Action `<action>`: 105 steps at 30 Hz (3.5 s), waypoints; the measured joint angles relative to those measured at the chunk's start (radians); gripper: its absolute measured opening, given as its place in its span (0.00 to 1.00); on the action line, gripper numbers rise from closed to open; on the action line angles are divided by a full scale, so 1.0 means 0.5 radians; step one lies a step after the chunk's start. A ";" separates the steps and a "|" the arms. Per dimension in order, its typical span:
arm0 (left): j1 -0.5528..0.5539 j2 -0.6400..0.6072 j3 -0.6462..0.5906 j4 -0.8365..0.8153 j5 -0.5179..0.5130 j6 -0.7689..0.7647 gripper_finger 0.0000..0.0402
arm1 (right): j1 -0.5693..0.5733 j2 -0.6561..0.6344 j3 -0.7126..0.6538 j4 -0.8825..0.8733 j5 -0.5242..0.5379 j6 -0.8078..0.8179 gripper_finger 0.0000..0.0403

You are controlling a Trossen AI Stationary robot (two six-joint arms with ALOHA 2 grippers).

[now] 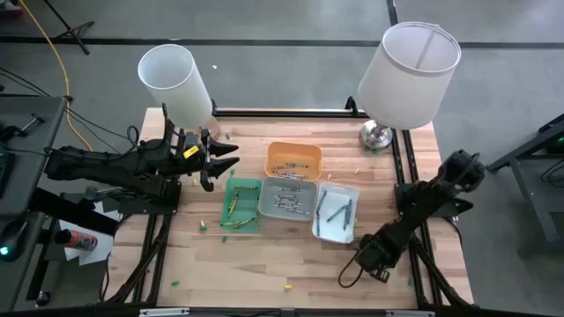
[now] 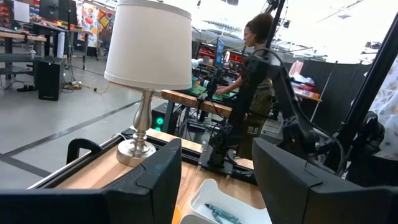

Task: Sort crayons
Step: Put the white crayon into the gray bin

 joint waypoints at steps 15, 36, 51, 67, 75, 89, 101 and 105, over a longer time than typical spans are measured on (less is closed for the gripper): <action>0.000 0.000 0.000 0.000 -0.001 0.000 0.46 | -0.093 -0.651 0.003 -0.180 0.482 0.152 0.00; 0.000 0.000 0.000 0.000 -0.066 -0.004 0.46 | 0.202 -0.483 -0.188 0.480 1.038 2.028 0.33; 0.000 0.001 0.000 0.000 -0.066 -0.005 0.46 | -0.048 -0.248 -0.188 0.426 0.945 2.031 0.49; 0.000 0.000 0.000 -0.001 -0.068 -0.004 0.46 | -0.019 -0.124 -0.161 0.293 0.827 2.009 0.27; 0.000 0.000 0.000 0.000 -0.068 -0.003 0.46 | -0.005 -0.123 -0.163 0.236 0.816 1.919 0.02; 0.000 0.001 0.000 0.000 -0.068 -0.004 0.46 | -0.002 -0.112 -0.058 0.181 0.885 1.837 0.01; 0.000 0.001 0.000 0.000 -0.068 -0.003 0.46 | 0.010 -0.331 0.168 -0.383 0.924 1.609 0.00; 0.000 0.001 0.000 0.000 -0.068 -0.002 0.46 | 0.049 -0.578 0.259 -0.775 1.014 1.551 0.00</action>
